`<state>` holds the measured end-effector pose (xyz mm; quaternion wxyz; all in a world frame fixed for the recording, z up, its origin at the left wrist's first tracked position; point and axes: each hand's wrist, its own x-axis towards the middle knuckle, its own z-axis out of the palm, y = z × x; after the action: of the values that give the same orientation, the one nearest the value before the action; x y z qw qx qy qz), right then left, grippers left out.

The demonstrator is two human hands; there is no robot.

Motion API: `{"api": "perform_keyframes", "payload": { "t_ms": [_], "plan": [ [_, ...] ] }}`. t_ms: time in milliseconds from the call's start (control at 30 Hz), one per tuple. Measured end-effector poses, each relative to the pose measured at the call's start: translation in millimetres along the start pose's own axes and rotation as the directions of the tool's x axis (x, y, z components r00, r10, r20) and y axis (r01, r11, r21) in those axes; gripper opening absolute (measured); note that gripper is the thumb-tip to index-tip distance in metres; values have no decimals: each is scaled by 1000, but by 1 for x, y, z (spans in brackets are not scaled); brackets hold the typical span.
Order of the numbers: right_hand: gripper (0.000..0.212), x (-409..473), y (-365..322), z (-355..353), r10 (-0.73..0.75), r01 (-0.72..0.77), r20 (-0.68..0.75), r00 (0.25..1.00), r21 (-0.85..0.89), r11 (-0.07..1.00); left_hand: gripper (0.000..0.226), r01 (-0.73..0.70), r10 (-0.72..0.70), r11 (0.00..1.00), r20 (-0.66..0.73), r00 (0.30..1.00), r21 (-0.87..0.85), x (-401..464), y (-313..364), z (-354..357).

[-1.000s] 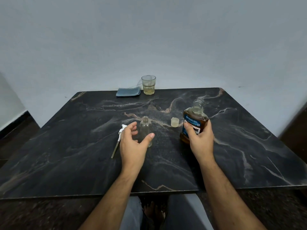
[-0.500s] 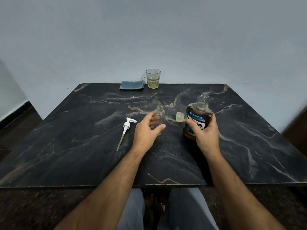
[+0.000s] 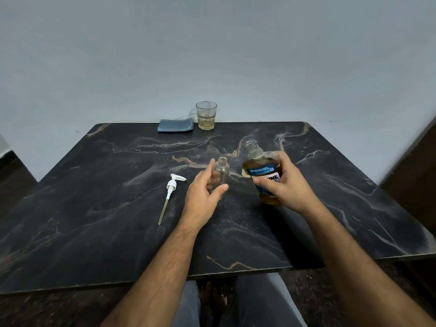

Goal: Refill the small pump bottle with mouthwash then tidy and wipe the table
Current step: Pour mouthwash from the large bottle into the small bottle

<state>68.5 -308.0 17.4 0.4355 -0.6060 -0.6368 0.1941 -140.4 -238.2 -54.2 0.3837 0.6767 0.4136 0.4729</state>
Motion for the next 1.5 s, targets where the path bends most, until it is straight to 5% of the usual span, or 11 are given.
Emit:
{"api": "perform_keyframes", "payload": {
  "t_ms": [200, 1500],
  "plan": [
    [49, 6, -7, -9, 15, 1, 106, 994, -147, 989, 59, -15, 13, 998, -27, 1000, -69, 0, 1, -1],
    [43, 20, -33, -29, 118, 40, 242, 963, -563, 826, 62, -46, 46, 998, 14, 999, 34, 0, 1, -5]
  ]
}}
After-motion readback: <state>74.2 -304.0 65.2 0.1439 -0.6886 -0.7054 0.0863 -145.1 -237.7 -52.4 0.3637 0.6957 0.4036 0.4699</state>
